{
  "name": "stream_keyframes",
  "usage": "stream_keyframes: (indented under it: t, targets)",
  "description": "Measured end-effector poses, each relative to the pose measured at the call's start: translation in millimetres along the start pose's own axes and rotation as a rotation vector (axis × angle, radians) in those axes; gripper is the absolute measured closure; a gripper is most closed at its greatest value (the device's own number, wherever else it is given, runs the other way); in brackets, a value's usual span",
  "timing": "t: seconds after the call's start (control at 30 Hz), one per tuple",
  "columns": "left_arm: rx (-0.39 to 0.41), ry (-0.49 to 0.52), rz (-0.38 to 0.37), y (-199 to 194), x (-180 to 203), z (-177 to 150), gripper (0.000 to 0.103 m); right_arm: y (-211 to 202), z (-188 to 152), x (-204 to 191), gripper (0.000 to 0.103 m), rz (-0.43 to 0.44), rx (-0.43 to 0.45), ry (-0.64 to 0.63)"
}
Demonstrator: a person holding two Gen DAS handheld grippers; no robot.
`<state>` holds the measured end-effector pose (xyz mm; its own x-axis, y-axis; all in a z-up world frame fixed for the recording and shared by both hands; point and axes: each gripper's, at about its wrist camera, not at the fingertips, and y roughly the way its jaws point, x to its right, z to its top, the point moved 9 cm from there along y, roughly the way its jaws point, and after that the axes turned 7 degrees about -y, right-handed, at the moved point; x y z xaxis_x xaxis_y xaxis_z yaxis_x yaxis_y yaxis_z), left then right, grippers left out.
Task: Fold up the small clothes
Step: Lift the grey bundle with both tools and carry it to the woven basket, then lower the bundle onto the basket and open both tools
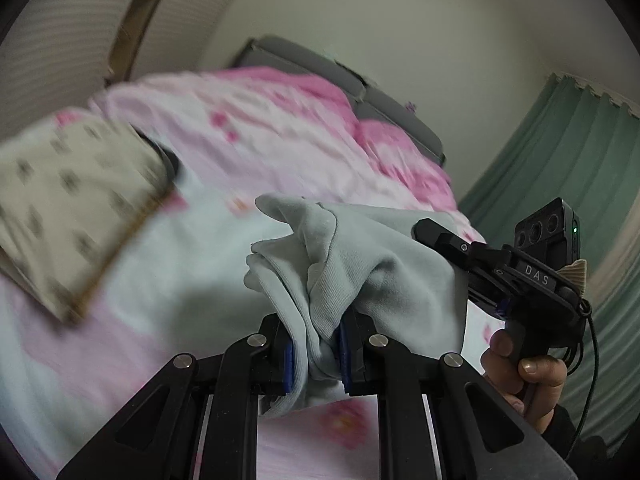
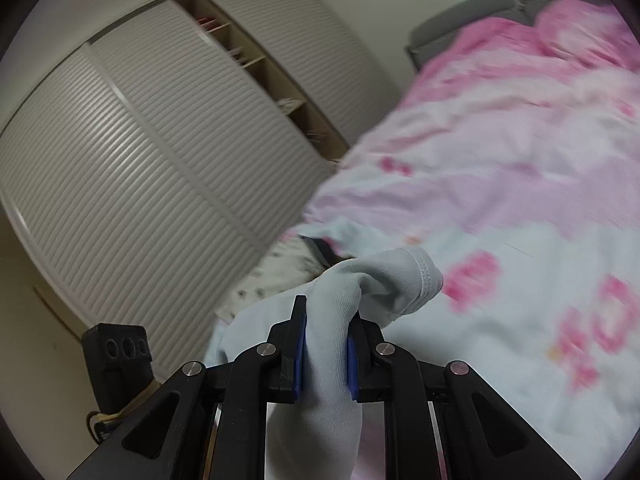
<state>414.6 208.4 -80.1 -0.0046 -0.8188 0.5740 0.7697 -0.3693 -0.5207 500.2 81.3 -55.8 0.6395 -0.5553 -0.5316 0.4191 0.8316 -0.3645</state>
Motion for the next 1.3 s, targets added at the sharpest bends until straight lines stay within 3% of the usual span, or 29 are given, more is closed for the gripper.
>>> stream_keyframes:
  t: [0.3, 0.43, 0.6, 0.73, 0.87, 1.0, 1.13, 1.3]
  targets:
    - [0.095, 0.121, 0.119, -66, -90, 150, 0.085, 132, 79, -94, 0.086, 0.111, 0.067, -0.006]
    - [0.071, 0.151, 0.157, -66, -140, 181, 0.085, 185, 76, -104, 0.086, 0.124, 0.062, 0.056]
    - [-0.043, 0.105, 0.243, -30, -212, 155, 0.085, 258, 10, -74, 0.086, 0.033, -0.092, 0.116]
    - [-0.119, 0.106, 0.278, -11, -245, 118, 0.084, 279, -38, -46, 0.085, -0.023, -0.161, 0.159]
    - [-0.108, 0.090, 0.255, -11, -252, 104, 0.081, 275, -54, -31, 0.083, -0.021, -0.160, 0.172]
    - [-0.091, 0.093, 0.264, -20, -249, 101, 0.069, 268, -55, -34, 0.070, -0.023, -0.169, 0.154]
    - [-0.055, 0.123, 0.288, -43, -241, 99, 0.042, 244, -55, -46, 0.055, -0.059, -0.143, 0.047]
    - [-0.007, 0.138, 0.315, -69, -230, 89, 0.042, 210, -77, -74, 0.052, -0.100, -0.121, -0.113]
